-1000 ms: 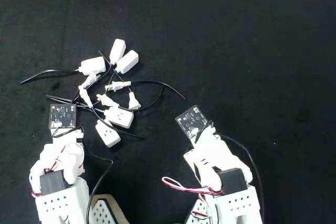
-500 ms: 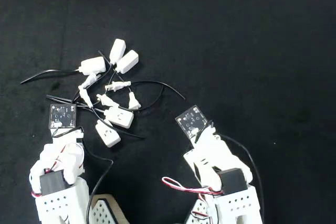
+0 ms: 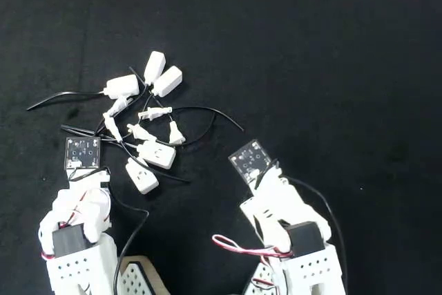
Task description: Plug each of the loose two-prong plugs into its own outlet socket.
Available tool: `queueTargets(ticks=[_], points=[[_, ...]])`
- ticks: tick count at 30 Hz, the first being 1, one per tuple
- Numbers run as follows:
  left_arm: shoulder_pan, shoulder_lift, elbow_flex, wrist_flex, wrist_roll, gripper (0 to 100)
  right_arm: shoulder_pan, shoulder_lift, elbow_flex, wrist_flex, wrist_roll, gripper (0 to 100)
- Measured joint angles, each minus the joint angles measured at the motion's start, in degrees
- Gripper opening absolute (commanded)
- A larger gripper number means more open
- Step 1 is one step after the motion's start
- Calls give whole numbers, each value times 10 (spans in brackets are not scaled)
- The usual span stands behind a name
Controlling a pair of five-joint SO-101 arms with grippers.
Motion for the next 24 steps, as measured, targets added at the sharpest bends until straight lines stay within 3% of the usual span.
queueTargets(ticks=[7, 11, 14, 17, 20, 24], points=[[19, 0, 0, -6, -4, 44, -58, 0, 0, 0, 0, 40], [15, 0, -19, -18, -84, 41, -65, 0, 0, -7, 13, 38], [15, 0, -82, -18, -95, 44, -60, 0, 0, -38, 98, 38], [15, 11, -170, -24, -47, 44, -14, 0, 0, -88, 181, 36], [27, 86, -263, -58, -19, 45, 8, 0, -2, -114, 161, 36], [74, 306, -396, -74, -27, 45, 16, 10, -16, -119, 143, 36]])
